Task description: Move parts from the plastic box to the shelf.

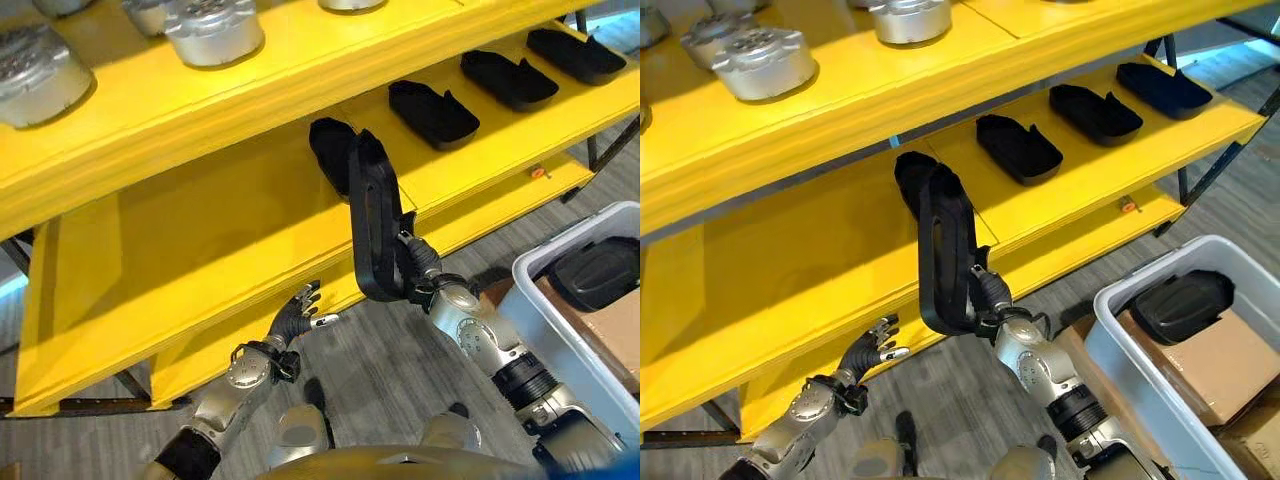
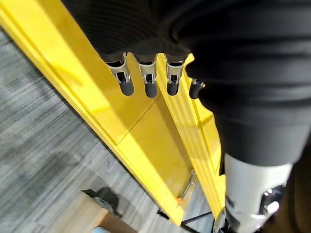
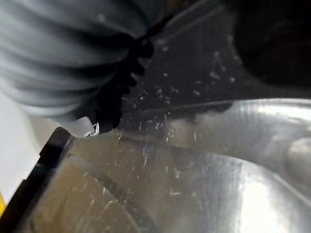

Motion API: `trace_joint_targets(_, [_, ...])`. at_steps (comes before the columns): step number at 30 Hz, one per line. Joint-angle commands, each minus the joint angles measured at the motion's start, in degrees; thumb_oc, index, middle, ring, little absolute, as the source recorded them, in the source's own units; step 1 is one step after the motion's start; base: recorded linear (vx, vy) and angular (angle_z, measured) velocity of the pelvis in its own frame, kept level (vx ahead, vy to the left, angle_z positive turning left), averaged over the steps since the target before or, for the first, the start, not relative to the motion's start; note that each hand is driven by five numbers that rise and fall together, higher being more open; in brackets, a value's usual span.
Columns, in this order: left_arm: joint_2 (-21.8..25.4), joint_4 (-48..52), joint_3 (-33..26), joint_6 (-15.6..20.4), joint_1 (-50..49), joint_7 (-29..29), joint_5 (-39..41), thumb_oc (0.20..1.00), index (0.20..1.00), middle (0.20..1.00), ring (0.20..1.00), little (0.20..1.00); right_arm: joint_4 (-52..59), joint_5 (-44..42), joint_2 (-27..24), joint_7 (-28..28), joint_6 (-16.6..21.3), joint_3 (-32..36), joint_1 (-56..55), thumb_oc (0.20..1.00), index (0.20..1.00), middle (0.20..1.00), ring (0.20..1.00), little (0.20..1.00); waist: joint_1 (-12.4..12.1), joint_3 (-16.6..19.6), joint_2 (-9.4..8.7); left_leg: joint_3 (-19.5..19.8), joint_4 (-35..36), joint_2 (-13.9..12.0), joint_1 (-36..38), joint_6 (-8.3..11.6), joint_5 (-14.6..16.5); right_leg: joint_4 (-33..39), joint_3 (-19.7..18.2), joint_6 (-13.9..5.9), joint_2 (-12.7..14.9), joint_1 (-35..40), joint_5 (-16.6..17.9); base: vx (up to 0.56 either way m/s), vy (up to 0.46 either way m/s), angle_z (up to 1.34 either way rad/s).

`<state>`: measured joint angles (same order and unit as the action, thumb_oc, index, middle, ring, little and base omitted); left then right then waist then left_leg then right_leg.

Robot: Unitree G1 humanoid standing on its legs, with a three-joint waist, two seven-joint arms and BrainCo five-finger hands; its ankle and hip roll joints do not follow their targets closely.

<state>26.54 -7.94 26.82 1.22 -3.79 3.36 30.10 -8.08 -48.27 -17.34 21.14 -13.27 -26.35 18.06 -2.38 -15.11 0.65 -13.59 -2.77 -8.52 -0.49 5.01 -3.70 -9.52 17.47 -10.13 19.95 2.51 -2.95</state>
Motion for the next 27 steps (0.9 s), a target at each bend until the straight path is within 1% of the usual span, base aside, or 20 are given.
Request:
trace_joint_targets(1, [0.16,5.99,-2.18,4.52,2.01,1.81,-1.81,1.000,1.000,1.000,1.000,1.000,6.95,-1.11,0.15,-1.07,4.76,-0.91,4.28,0.200,0.200,0.200,0.200,0.200,-1.08,-0.98,2.73,-1.81,0.61,-1.78,3.41,-2.37,4.01,-6.05,4.46,5.64,-6.14,-1.38,-5.44,-0.09,0.085,0.25])
trace_joint_targets(4, [0.79,7.13,-2.67,4.79,1.72,2.01,-2.00,1.000,1.000,1.000,1.000,1.000,7.23,-0.40,0.78,-0.72,5.18,-1.81,4.61,0.200,0.200,0.200,0.200,0.200,-2.40,-1.75,2.11,-1.33,0.07,-1.55,2.53,-2.86,4.25,-5.96,4.93,5.02,-5.89,-1.22,-5.11,-0.07,0.049,0.20])
trace_joint_targets(5, [0.98,7.65,-2.82,5.13,1.63,2.01,-2.44,1.000,1.000,1.000,1.000,1.000,7.10,0.22,1.20,-0.93,5.17,-2.31,4.94,0.200,0.200,0.200,0.200,0.200,-3.19,-2.39,1.49,-0.73,-0.38,-1.18,2.40,-2.77,5.17,-6.17,4.62,4.09,-5.45,-0.83,-5.77,-0.09,0.084,0.09])
trace_joint_targets(7, [1.15,8.10,-3.08,5.20,1.86,2.15,-2.50,1.000,1.000,1.000,1.000,1.000,6.74,0.75,1.59,-1.61,5.05,-3.06,5.65,0.200,0.200,0.200,0.200,0.200,-4.24,-3.09,0.89,-0.72,-1.25,-0.85,1.33,-3.15,5.45,-5.46,4.92,3.49,-5.08,-0.45,-5.29,-0.08,0.087,0.18])
trace_joint_targets(8, [1.15,8.10,-3.08,5.20,1.86,2.15,-2.50,1.000,1.000,1.000,1.000,1.000,6.74,0.75,1.59,-1.61,5.05,-3.06,5.65,0.200,0.200,0.200,0.200,0.200,-4.24,-3.09,0.89,-0.72,-1.25,-0.85,1.33,-3.15,5.45,-5.46,4.92,3.49,-5.08,-0.45,-5.29,-0.10,0.113,0.23])
trace_joint_targets(9, [1.30,8.36,-3.10,5.52,2.20,2.47,-2.61,1.000,1.000,1.000,1.000,1.000,6.85,2.22,1.88,-1.60,4.85,-3.80,6.42,0.200,0.200,0.200,0.200,0.200,-5.03,-3.73,0.40,-0.79,-2.31,-0.50,0.24,-3.52,5.83,-4.85,5.08,3.02,-4.65,-0.26,-4.75,-0.10,0.104,0.17])
trace_joint_targets(13, [1.57,8.38,-2.87,5.65,3.59,2.74,-3.10,1.000,1.000,1.000,1.000,1.000,6.23,2.76,2.68,-1.34,5.19,-5.04,8.50,0.200,0.200,0.200,0.200,0.200,-6.37,-4.80,-0.42,-0.91,-4.27,0.14,-1.76,-4.20,6.62,-2.99,5.39,2.34,-3.94,0.40,-3.23,-0.11,0.091,0.07])
trace_joint_targets(17, [2.39,8.19,-2.42,4.54,5.80,2.38,-3.68,1.000,1.000,1.000,1.000,1.000,5.08,2.54,4.20,-1.48,7.01,-5.60,11.02,0.200,0.200,0.200,0.200,0.200,-7.45,-5.18,-1.72,-1.32,-5.49,1.47,-3.06,-5.48,7.82,-0.46,5.80,1.57,-2.65,1.38,0.10,-0.10,0.095,0.03])
trace_joint_targets(18, [2.41,8.16,-2.38,4.47,5.86,2.31,-3.72,1.000,1.000,1.000,1.000,1.000,5.04,2.57,4.25,-1.50,7.08,-5.60,11.06,0.200,0.200,0.200,0.200,0.200,-7.48,-5.18,-1.77,-1.33,-5.49,1.54,-3.06,-5.54,7.87,-0.40,5.80,1.53,-2.58,1.41,0.25,-0.05,0.135,0.05])
trace_joint_targets(19, [2.35,7.76,-2.07,3.88,6.23,1.89,-4.47,1.000,1.000,1.000,1.000,1.000,4.59,2.00,4.86,-1.60,6.95,-5.55,11.35,0.200,0.200,0.200,0.200,0.200,-7.71,-4.91,-2.01,-1.47,-4.80,2.25,-2.72,-5.98,8.02,0.00,6.23,1.28,-2.06,1.44,1.69,-0.03,0.132,0.03])
trace_joint_targets(20, [2.26,7.49,-1.99,3.84,6.25,1.81,-4.72,1.000,1.000,1.000,1.000,1.000,4.26,1.55,5.15,-1.66,6.84,-5.58,11.45,0.200,0.200,0.200,0.200,0.200,-7.86,-4.77,-2.08,-1.67,-4.19,2.50,-2.39,-6.06,7.89,0.27,6.57,1.18,-1.87,1.48,2.39,-0.03,0.156,-0.07])
trace_joint_targets(21, [2.07,7.32,-2.02,3.66,6.08,1.90,-4.97,1.000,1.000,1.000,1.000,1.000,4.03,1.40,5.53,-1.86,6.63,-5.66,11.53,0.200,0.200,0.200,0.200,0.200,-8.02,-4.65,-2.19,-2.06,-3.41,2.69,-1.91,-6.06,7.77,0.40,7.23,0.95,-1.63,1.29,3.57,-0.04,0.198,-0.11])
trace_joint_targets(22, [1.53,7.01,-2.21,3.58,5.35,1.99,-5.56,1.000,1.000,1.000,1.000,1.000,3.40,1.92,6.58,-2.98,6.25,-5.94,11.92,0.200,0.200,0.200,0.200,0.200,-8.78,-4.16,-2.42,-4.18,-0.33,2.76,-0.04,-5.90,6.97,-0.26,10.21,0.14,-0.65,0.65,6.75,-0.05,0.215,-0.24])
trace_joint_targets(23, [1.41,7.09,-2.29,3.40,5.12,2.23,-5.93,1.000,1.000,1.000,1.000,1.000,3.24,2.09,6.86,-3.42,6.02,-6.04,12.09,0.200,0.200,0.200,0.200,0.200,-9.04,-3.94,-2.38,-4.92,0.77,2.63,0.52,-5.79,6.59,-0.95,11.45,-0.01,-0.43,0.49,7.01,-0.05,0.250,-0.57])
trace_joint_targets(25, [1.37,6.08,-1.58,3.19,5.72,2.90,-5.57,1.000,1.000,1.000,1.000,1.000,3.92,0.93,6.40,-3.16,5.15,-6.55,12.25,0.200,0.200,0.200,0.200,0.200,-8.02,-2.99,-2.26,-3.70,3.75,3.52,1.34,-6.12,5.83,-2.26,9.31,0.55,-4.47,-0.80,4.13,0.02,0.131,-0.85])
trace_joint_targets(27, [0.62,4.82,-0.59,1.87,6.64,2.86,-4.39,1.000,1.000,1.000,1.000,1.000,4.65,0.32,5.33,-1.72,5.71,-7.32,10.89,0.200,0.200,0.200,0.200,0.200,-6.21,-1.98,-2.54,-1.28,6.24,5.69,2.37,-6.86,5.48,-3.65,5.27,2.04,-12.02,-2.35,-0.08,0.12,0.097,-0.21])
